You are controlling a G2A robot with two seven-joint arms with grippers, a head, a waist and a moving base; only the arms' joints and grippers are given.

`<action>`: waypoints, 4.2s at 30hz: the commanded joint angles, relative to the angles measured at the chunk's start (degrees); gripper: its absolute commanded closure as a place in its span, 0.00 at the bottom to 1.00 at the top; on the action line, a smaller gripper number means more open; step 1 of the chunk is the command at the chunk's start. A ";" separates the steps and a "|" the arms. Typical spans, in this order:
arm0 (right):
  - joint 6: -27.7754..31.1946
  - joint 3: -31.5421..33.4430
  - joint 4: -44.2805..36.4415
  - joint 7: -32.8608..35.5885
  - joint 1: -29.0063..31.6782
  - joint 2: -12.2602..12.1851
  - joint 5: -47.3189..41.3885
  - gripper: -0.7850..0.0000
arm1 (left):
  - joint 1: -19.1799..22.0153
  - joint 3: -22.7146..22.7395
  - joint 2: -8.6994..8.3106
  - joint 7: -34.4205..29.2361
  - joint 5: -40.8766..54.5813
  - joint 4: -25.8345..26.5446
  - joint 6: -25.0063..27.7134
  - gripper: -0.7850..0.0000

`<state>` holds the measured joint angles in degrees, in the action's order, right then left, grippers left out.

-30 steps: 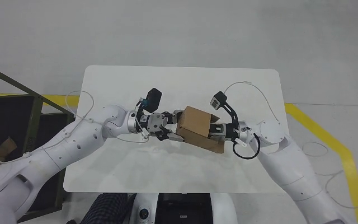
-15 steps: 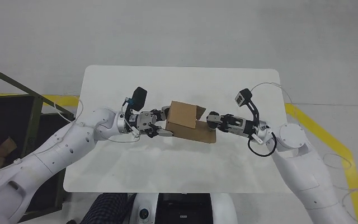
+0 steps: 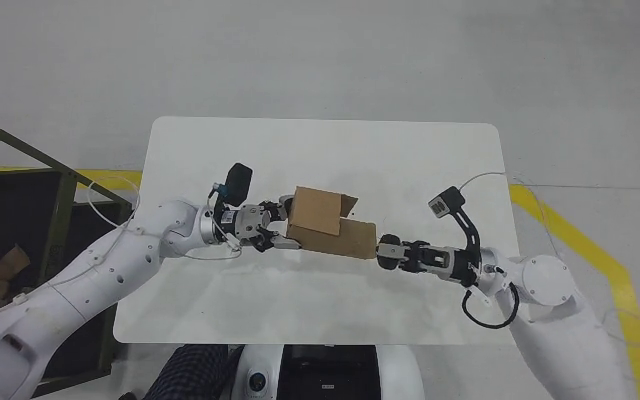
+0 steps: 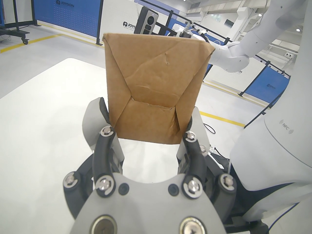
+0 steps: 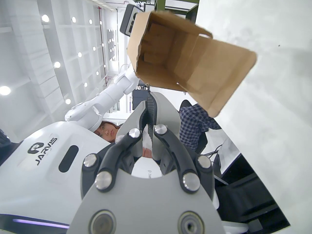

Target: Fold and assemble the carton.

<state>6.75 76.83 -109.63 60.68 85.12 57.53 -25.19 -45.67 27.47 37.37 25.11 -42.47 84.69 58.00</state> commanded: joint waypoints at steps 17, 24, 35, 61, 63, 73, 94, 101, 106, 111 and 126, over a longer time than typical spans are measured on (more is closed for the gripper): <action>-2.73 -5.70 0.98 -5.37 -2.69 0.77 1.74 1.00 | 1.59 -3.29 1.67 -2.26 0.60 1.95 0.00 0.45; -2.12 -8.07 1.77 -5.00 -5.03 1.21 0.89 1.00 | 2.92 -4.85 2.21 -2.36 1.40 1.71 0.00 0.46; -0.76 -6.29 3.86 -4.83 -4.74 1.01 -0.28 1.00 | 4.80 -6.96 2.80 -1.11 2.61 1.46 0.00 0.46; -5.64 -5.74 18.58 -12.16 -15.39 1.94 -2.47 1.00 | 6.75 -11.78 2.52 1.34 2.66 2.98 0.00 0.44; -5.33 -7.80 20.54 -11.41 -17.52 2.48 -3.58 1.00 | 6.94 -12.13 2.56 1.46 2.64 3.04 0.00 0.44; 1.00 -13.82 25.40 -5.65 -22.68 4.32 -6.78 1.00 | 8.04 -13.52 2.77 2.09 3.01 2.52 0.00 0.43; 5.86 -9.21 19.55 3.58 -17.00 3.24 -9.11 1.00 | 9.77 -15.00 2.52 4.71 3.54 0.31 0.00 0.42; 5.22 -8.55 16.82 3.30 -15.41 3.03 -8.38 1.00 | 9.99 -14.97 2.23 5.48 3.26 0.18 0.00 0.42; 4.90 -6.98 15.44 -0.49 -13.96 2.83 -6.91 1.00 | 10.30 -14.89 2.13 5.23 2.67 -0.19 0.00 0.43; 2.81 -3.07 14.18 -4.37 -10.85 2.16 -5.40 1.00 | 10.38 -14.52 2.00 4.15 1.98 -1.67 0.00 0.41; 1.94 0.16 8.22 -3.19 -4.75 1.32 -4.44 1.00 | 8.20 -13.80 0.57 14.26 -7.05 -2.97 0.00 0.55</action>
<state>8.65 76.79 -101.25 57.43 80.28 58.88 -29.51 -37.54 13.63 37.94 39.25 -49.22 81.74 58.00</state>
